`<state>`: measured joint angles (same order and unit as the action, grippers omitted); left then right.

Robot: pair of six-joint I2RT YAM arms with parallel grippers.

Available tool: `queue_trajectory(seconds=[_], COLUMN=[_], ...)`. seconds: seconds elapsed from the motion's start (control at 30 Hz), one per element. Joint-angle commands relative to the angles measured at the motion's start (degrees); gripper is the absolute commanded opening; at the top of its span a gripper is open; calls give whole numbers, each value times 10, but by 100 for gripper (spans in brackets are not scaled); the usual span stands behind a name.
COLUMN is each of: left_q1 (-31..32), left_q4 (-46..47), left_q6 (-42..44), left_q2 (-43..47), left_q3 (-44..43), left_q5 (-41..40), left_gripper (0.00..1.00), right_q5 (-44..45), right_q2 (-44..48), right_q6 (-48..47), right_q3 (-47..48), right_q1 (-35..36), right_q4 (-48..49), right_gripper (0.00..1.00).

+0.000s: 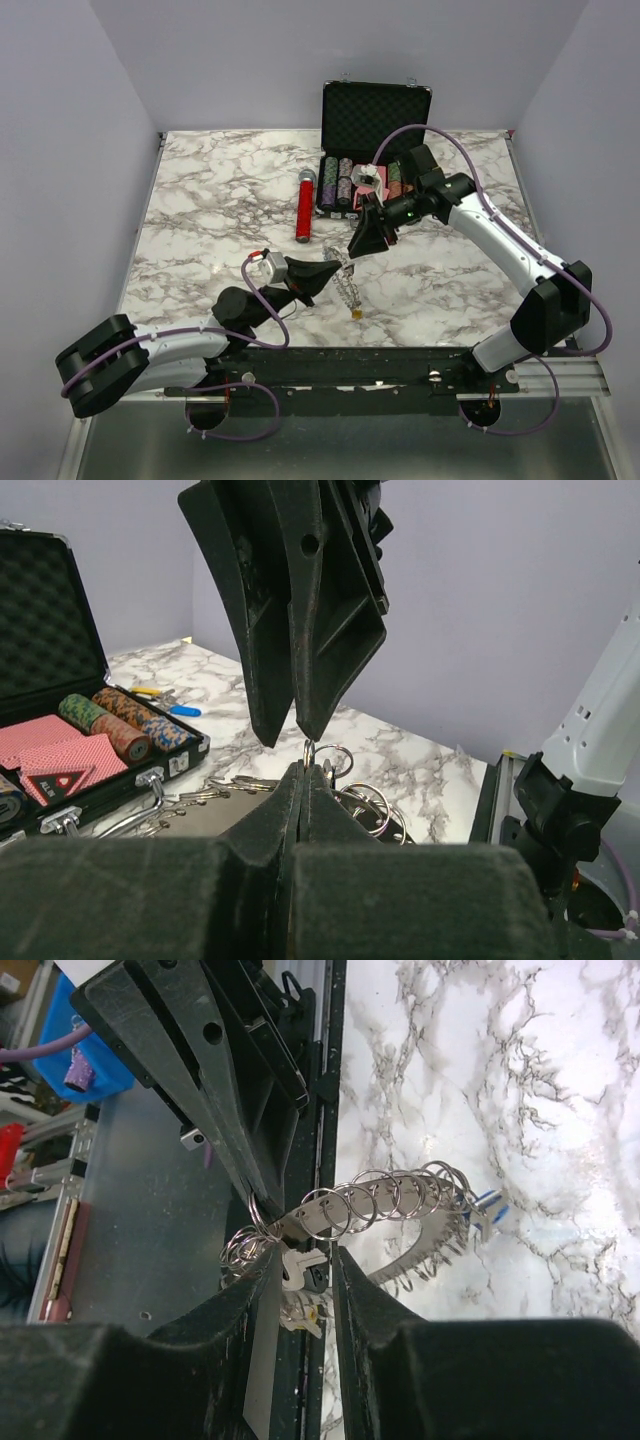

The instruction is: Put the keys on the keyring

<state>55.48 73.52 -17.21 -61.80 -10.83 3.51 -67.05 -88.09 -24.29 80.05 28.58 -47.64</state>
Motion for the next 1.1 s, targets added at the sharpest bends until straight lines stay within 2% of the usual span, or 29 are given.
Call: queue_trajectory(seconds=[0.0,0.63,0.7,0.8,1.07], left_q1=[-2,-2,-2,-2,-2], left_q4=[156,152,152,153,153], left_q6=[-4,-5,-5,-6,-7], left_q2=[15,10,10,11,18], left_q3=[-9,-18,-18,-18,-17], left_q5=[-3,-2,-2,-3,-4], left_gripper=[0,0,0,0,0], right_q5=[-34,-53,-50,-48,-50], right_q2=[7,3,3,4,6], right_q6=[9,-15,-10,-1,-1], right_q3=[-5,-3,-6,-10,-21], right_q1=[10,35,36,38,40], right_q4=[17,-1,4,12,15], right_gripper=[34,34,31,20,4])
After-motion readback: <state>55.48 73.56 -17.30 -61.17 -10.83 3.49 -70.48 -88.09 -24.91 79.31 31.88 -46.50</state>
